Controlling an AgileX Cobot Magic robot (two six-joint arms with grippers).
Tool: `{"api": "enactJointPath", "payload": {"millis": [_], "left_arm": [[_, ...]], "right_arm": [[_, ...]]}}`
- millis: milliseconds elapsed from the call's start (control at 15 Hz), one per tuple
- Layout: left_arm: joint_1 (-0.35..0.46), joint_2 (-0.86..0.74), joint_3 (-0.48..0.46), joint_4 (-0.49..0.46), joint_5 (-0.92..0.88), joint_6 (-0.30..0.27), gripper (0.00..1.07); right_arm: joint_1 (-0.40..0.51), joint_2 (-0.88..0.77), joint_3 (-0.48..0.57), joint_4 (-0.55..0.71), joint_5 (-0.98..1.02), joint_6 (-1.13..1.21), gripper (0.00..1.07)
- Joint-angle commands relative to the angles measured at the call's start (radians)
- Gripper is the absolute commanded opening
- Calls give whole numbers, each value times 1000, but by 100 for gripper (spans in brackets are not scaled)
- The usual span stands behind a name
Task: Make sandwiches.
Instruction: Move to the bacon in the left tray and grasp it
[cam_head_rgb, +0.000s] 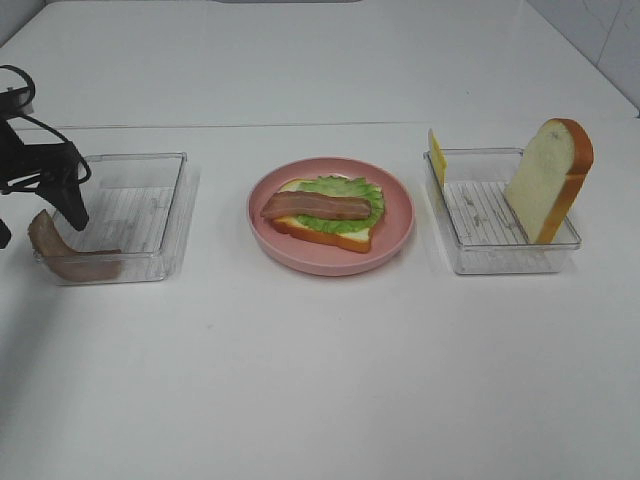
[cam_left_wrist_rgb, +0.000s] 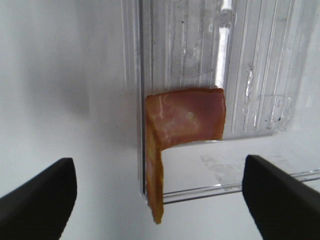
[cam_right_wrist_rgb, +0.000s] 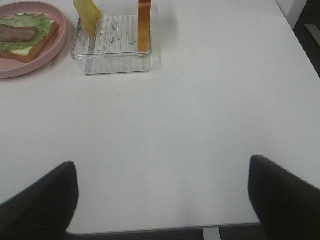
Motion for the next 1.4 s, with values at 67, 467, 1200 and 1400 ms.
{"api": "enactJointPath", "payload": {"millis": [67,467,1200,1400], "left_arm": [[-2,6,5,7,-3,-23,75],[-2,6,5,27,-12,-63,44],[-2,24,5,34,-51,-105,0],[-2,24,5,34,-53,-106,0]], "right_arm": [[-4,-28,0,2,-2,-6,90],[-4,-28,0,2,-2,-6,90],[-4,-28,0,2,-2,-6,90],[-4,-28,0,2,-2,-6,90]]}}
